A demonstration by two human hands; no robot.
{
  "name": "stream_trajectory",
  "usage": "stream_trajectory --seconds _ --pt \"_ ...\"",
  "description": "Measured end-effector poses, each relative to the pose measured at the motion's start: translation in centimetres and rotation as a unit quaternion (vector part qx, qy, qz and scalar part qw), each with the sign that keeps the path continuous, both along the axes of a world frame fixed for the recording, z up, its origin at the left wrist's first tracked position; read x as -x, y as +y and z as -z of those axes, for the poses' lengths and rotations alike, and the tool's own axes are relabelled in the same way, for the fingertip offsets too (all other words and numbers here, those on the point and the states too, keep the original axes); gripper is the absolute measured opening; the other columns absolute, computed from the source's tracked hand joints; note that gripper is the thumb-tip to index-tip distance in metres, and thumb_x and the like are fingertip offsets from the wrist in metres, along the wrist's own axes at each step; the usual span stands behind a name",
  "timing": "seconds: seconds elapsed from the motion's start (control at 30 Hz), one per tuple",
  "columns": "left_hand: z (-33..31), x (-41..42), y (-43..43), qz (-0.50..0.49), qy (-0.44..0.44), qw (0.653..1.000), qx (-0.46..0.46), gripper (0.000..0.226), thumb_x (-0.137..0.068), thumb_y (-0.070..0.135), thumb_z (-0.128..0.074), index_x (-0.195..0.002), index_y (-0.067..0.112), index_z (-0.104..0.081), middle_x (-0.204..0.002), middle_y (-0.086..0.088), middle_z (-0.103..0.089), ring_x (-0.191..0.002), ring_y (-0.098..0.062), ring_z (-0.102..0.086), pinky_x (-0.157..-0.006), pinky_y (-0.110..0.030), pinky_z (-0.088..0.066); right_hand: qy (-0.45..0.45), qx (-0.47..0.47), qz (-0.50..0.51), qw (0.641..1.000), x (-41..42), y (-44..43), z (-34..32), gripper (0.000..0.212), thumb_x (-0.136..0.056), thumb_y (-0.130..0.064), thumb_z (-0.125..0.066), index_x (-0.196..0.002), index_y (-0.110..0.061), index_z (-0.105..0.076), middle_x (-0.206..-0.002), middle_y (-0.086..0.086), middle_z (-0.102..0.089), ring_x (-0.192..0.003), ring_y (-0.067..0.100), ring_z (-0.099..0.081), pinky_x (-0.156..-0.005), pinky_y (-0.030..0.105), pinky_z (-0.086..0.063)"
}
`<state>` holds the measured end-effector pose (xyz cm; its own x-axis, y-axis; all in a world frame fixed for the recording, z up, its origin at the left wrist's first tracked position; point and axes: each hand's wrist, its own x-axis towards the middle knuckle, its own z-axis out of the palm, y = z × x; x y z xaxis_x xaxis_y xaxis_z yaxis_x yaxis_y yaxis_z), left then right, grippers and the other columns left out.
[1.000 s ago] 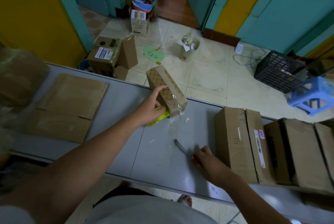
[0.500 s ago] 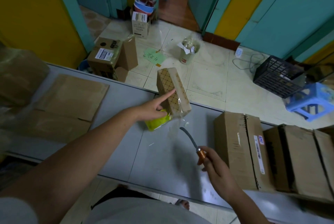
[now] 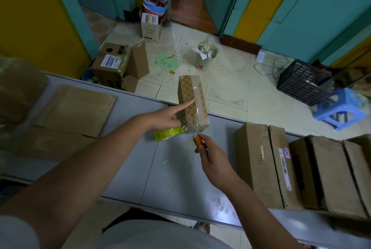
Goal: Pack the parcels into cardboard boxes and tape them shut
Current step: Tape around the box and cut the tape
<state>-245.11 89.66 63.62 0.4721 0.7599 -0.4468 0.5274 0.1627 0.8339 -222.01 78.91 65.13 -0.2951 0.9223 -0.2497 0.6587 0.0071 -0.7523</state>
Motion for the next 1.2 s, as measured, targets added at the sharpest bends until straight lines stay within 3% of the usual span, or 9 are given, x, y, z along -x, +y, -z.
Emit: stream_trajectory --seconds 0.1,0.13,0.2,0.43,0.63,0.7,0.77,0.87,1.2 --pt "-0.9 -0.5 -0.3 0.007 -0.002 1.0 0.001 0.094 -0.102 -0.002 -0.052 -0.164 0.051 -0.006 -0.155 -0.01 -0.05 -0.081 0.015 -0.068 -0.068 -0.003 -0.043 -0.025 0.01 -0.005 1.0 0.7 0.4 -0.5 0.032 -0.112 -0.023 -0.039 -0.141 -0.022 -0.052 -0.107 -0.005 -0.065 -0.078 -0.006 -0.059 -0.069 0.013 -0.042" --pt "-1.6 -0.7 -0.5 0.01 0.003 1.0 -0.008 0.092 -0.102 -0.003 -0.051 -0.165 0.047 -0.006 -0.161 -0.02 -0.043 -0.098 0.013 -0.062 -0.069 -0.021 -0.055 -0.04 0.014 -0.011 0.999 0.9 0.7 -0.6 0.03 -0.112 -0.023 -0.039 -0.138 -0.021 -0.054 -0.107 -0.004 -0.066 -0.075 -0.002 -0.058 -0.066 0.012 -0.04" --pt "-2.7 -1.0 -0.9 0.011 0.022 1.0 -0.017 0.087 -0.103 -0.005 -0.048 -0.166 0.04 -0.008 -0.16 -0.03 -0.036 -0.121 -0.003 -0.042 -0.104 -0.026 -0.036 -0.074 0.017 -0.017 0.997 1.5 1.6 -1.1 0.028 -0.112 -0.025 -0.038 -0.129 -0.016 -0.059 -0.108 0.0 -0.069 -0.073 0.001 -0.057 -0.064 0.013 -0.04" --pt "-2.8 -1.1 0.1 0.013 0.072 0.997 -0.026 0.082 -0.105 0.001 -0.047 -0.165 0.046 -0.014 -0.167 -0.017 -0.033 -0.145 -0.043 -0.032 -0.117 -0.047 -0.033 -0.163 0.154 -0.023 0.974 4.1 5.4 -1.9 0.027 -0.11 -0.021 -0.039 -0.111 -0.003 -0.06 -0.093 0.018 -0.066 -0.065 0.024 -0.058 -0.058 0.031 -0.049" --pt "-4.4 -0.7 0.4 0.017 0.093 0.995 -0.032 0.077 -0.107 0.002 -0.046 -0.165 0.043 -0.016 -0.16 -0.025 -0.032 -0.135 -0.037 -0.044 -0.106 -0.04 -0.038 -0.165 0.2 -0.045 0.965 1.5 1.5 3.5 0.021 -0.108 -0.023 -0.046 -0.117 -0.01 -0.06 -0.11 0.021 -0.07 -0.066 0.028 -0.069 -0.059 0.036 -0.056" --pt "-3.4 -0.3 0.9 0.019 0.089 0.995 -0.034 0.081 -0.106 0.001 -0.048 -0.164 0.047 -0.014 -0.152 -0.024 -0.047 -0.097 -0.021 -0.071 -0.081 -0.038 -0.052 -0.252 0.085 -0.089 0.96 -0.8 -0.6 6.5 0.021 -0.104 -0.031 -0.048 -0.121 -0.023 -0.058 -0.11 0.01 -0.07 -0.09 0.029 -0.069 -0.076 0.038 -0.057" --pt "-1.9 0.2 1.4 0.025 0.078 0.996 -0.033 0.087 -0.103 0.004 -0.05 -0.16 0.059 -0.012 -0.103 -0.007 -0.073 -0.049 -0.009 -0.05 -0.053 -0.027 -0.042 -0.279 0.039 -0.103 0.954 -2.7 -2.5 8.8 0.019 -0.103 -0.035 -0.049 -0.12 -0.029 -0.055 -0.108 0.004 -0.064 -0.098 0.027 -0.062 -0.079 0.04 -0.055" --pt "-0.1 1.0 2.0 0.03 0.085 0.995 -0.035 0.091 -0.101 0.009 -0.052 -0.154 0.069 -0.01 -0.06 0.007 -0.041 -0.052 -0.01 -0.032 -0.055 -0.03 -0.032 -0.268 0.023 -0.101 0.958 -4.2 -3.7 10.6 0.023 -0.1 -0.033 -0.053 -0.122 -0.028 -0.055 -0.111 0.001 -0.05 -0.106 0.028 -0.054 -0.08 0.038 -0.05" --pt "0.1 0.8 1.9 0.03 0.097 0.992 -0.069 0.085 -0.102 0.014 -0.049 -0.154 0.071 -0.011 -0.063 0.002 -0.04 -0.054 -0.013 -0.034 -0.059 -0.032 -0.035 -0.063 -0.223 0.013 0.973 -2.2 7.4 2.4 0.023 -0.099 -0.022 -0.065 -0.122 -0.021 -0.07 -0.116 -0.004 -0.06 -0.109 0.012 -0.057 -0.094 0.031 -0.049"
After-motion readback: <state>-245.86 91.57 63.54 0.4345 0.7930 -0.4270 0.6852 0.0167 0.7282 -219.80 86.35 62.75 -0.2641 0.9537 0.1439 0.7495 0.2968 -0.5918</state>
